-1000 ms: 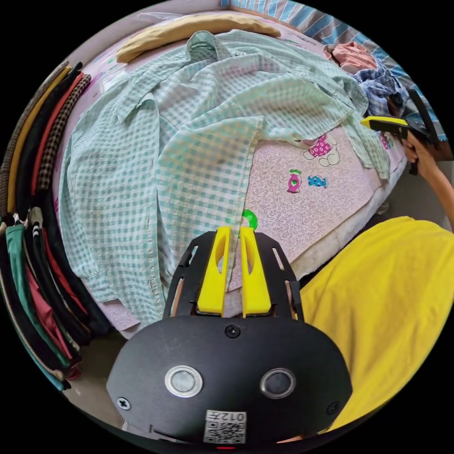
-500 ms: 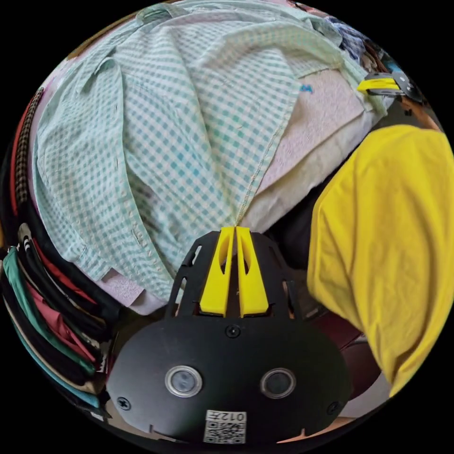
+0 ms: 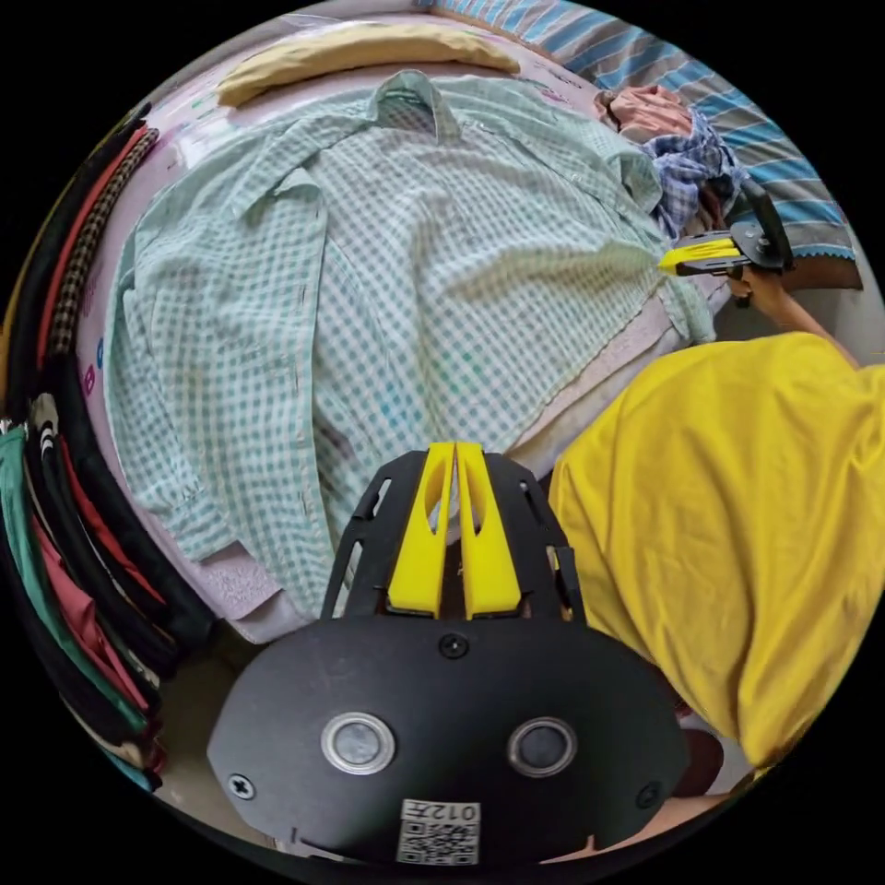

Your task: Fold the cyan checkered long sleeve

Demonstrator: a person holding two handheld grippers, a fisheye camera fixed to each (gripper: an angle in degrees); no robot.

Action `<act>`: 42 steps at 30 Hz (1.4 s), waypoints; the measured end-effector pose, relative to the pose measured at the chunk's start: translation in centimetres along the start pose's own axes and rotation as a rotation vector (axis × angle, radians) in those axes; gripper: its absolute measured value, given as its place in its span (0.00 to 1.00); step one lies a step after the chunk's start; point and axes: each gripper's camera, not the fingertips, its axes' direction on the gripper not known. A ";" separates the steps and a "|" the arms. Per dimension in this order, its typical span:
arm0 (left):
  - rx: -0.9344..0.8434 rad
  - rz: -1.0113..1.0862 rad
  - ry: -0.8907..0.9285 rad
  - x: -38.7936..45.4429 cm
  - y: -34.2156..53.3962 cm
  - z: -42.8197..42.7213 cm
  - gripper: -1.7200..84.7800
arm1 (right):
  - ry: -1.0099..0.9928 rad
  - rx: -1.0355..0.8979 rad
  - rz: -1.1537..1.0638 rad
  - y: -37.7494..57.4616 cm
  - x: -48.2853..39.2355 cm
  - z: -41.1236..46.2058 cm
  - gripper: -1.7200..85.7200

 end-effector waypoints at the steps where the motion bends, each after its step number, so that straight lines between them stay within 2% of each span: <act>1: -0.033 0.000 -0.046 0.6 -1.0 0.9 0.03 | 0.034 -0.014 0.005 -0.6 -0.3 1.6 0.03; 5: -0.174 -0.019 -0.157 2.2 -1.6 3.6 0.02 | 0.213 -0.082 0.031 -0.6 -1.1 5.4 0.03; 10: -0.174 -0.025 -0.144 3.5 1.1 2.3 0.03 | 0.193 -0.191 -0.082 1.9 -1.9 7.1 0.03; 13: -0.282 0.021 -0.087 3.9 2.9 2.6 0.03 | 0.189 -0.325 -0.172 3.3 -1.5 7.9 0.02; 16: -0.163 -0.013 -0.057 3.0 6.0 -0.9 0.03 | 0.178 -0.368 -0.181 3.7 -0.1 6.8 0.02; 18: -0.062 -0.161 -0.053 0.6 8.7 -3.9 0.04 | 0.118 -0.338 -0.186 3.4 0.7 5.0 0.03; 20: 0.059 -0.433 -0.061 -3.9 13.2 -7.1 0.05 | 0.041 -0.255 -0.160 2.5 2.0 2.4 0.03; 23: 0.141 -0.604 -0.064 -7.0 17.3 -9.1 0.08 | -0.052 -0.064 -0.083 0.3 3.7 -0.4 0.03; 26: 0.131 -0.584 -0.123 -6.4 17.6 -10.2 0.10 | -0.214 0.057 -0.026 -3.0 5.1 -0.8 0.03; 32: 0.089 -0.573 -0.294 -4.9 17.0 -11.2 0.10 | -0.380 0.105 -0.016 -9.0 5.1 2.1 0.03; 37: 0.043 -0.570 -0.267 -6.3 17.4 -12.3 0.04 | -0.403 0.080 -0.023 -12.6 5.6 4.3 0.03; 42: 0.067 -0.549 -0.162 -7.6 17.9 -16.2 0.02 | -0.404 0.142 0.189 -16.6 10.7 5.4 0.05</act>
